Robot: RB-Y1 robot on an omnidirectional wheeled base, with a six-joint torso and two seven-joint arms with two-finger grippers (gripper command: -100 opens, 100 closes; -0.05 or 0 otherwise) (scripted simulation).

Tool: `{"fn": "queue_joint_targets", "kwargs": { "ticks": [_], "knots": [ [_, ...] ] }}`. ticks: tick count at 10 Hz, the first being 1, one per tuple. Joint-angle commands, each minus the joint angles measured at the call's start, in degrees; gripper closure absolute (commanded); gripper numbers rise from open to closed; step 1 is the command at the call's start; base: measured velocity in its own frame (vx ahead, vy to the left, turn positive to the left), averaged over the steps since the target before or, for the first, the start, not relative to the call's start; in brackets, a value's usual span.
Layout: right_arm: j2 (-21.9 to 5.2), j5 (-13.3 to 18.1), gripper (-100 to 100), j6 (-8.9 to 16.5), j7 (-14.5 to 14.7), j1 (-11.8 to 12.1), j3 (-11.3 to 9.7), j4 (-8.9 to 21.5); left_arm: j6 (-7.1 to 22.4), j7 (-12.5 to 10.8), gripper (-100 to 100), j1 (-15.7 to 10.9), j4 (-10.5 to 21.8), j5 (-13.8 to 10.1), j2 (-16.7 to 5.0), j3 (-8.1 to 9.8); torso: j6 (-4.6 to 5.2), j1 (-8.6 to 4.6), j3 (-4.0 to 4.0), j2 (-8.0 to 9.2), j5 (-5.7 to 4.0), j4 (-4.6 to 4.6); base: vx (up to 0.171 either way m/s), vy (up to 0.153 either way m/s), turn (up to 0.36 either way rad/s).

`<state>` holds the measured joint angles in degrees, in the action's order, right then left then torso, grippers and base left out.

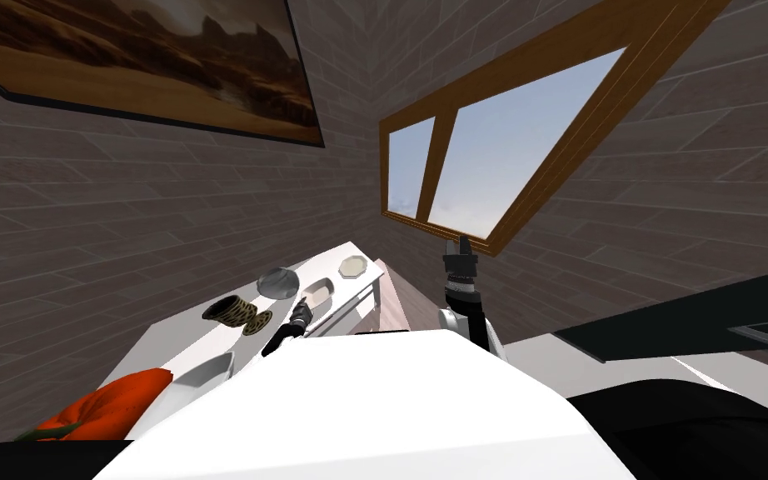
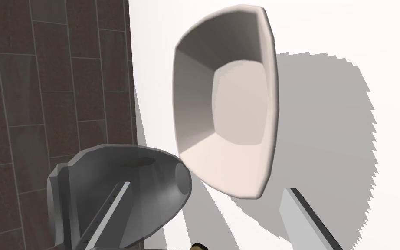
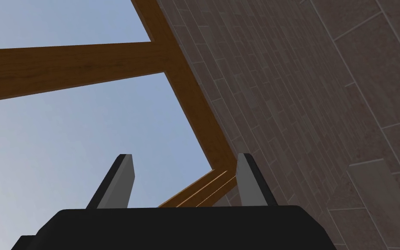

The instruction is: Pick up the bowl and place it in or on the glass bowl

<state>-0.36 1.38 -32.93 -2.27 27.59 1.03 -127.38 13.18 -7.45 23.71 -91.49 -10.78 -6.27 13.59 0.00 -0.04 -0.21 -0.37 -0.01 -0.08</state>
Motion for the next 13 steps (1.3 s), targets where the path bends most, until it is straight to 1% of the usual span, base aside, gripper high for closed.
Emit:
{"fn": "queue_joint_targets", "kwargs": {
  "ticks": [1,2,3,6,7,8,9,10,11,13],
  "knots": [
    [0.00,0.00,0,0.00,0.00,0.00,0.00,0.00,2.15,-0.26,-100,-1.11,1.84,-0.04,0.19,0.23,0.00,0.00,0.00,0.00,0.00,0.00,0.093,-0.026,0.043],
    [0.00,0.00,0,0.00,0.00,0.00,0.00,0.00,3.29,-0.43,-100,-1.77,2.92,-0.10,0.22,0.37,0.00,-0.04,0.00,0.00,-0.01,0.00,0.085,-0.017,0.047],
    [0.00,0.00,0,0.00,0.00,0.00,0.00,0.00,3.29,-0.43,-100,-1.77,2.92,-0.10,0.22,0.37,0.00,-0.02,0.01,0.02,-0.01,0.01,0.052,-0.007,0.009],
    [0.00,0.00,0,0.00,0.00,-0.01,0.00,0.00,6.25,-0.89,-100,-3.48,5.68,-0.27,0.25,0.75,0.00,0.02,0.09,0.16,0.00,0.03,0.052,-0.011,0.028],
    [0.00,0.00,0,0.00,0.00,-0.01,0.00,0.00,7.72,-1.12,-100,-4.30,7.03,-0.36,0.29,0.95,0.00,0.00,0.08,0.14,-0.01,0.03,0.089,-0.021,0.048],
    [0.00,0.00,0,0.00,0.00,0.00,0.00,0.00,8.27,-1.21,-100,-4.60,7.54,-0.39,0.33,1.03,0.00,-0.02,0.03,0.05,-0.01,0.02,0.084,-0.022,0.032],
    [0.00,0.00,0,0.00,0.00,0.00,0.00,0.00,7.61,-1.11,-100,-4.33,7.18,-0.36,0.32,0.94,0.00,-0.03,0.03,0.05,-0.01,0.01,0.033,-0.010,0.005],
    [0.00,0.00,0,0.00,0.00,-0.01,0.00,0.00,7.78,-1.14,0,-4.37,7.26,-0.37,0.33,0.95,0.01,0.01,0.10,0.19,-0.01,0.04,0.007,-0.002,0.000],
    [0.00,0.00,0,0.00,0.00,-0.01,0.00,0.00,6.43,-1.04,-100,-5.22,9.25,-0.12,0.48,0.86,0.00,0.04,0.17,0.30,0.00,0.06,0.027,0.021,0.021],
    [0.00,0.00,0,0.00,0.00,-0.01,0.00,0.00,5.42,-0.97,-100,-5.85,10.76,0.07,0.60,0.79,0.01,0.16,0.14,0.24,0.03,0.05,0.036,0.027,0.009]
  ]
}}
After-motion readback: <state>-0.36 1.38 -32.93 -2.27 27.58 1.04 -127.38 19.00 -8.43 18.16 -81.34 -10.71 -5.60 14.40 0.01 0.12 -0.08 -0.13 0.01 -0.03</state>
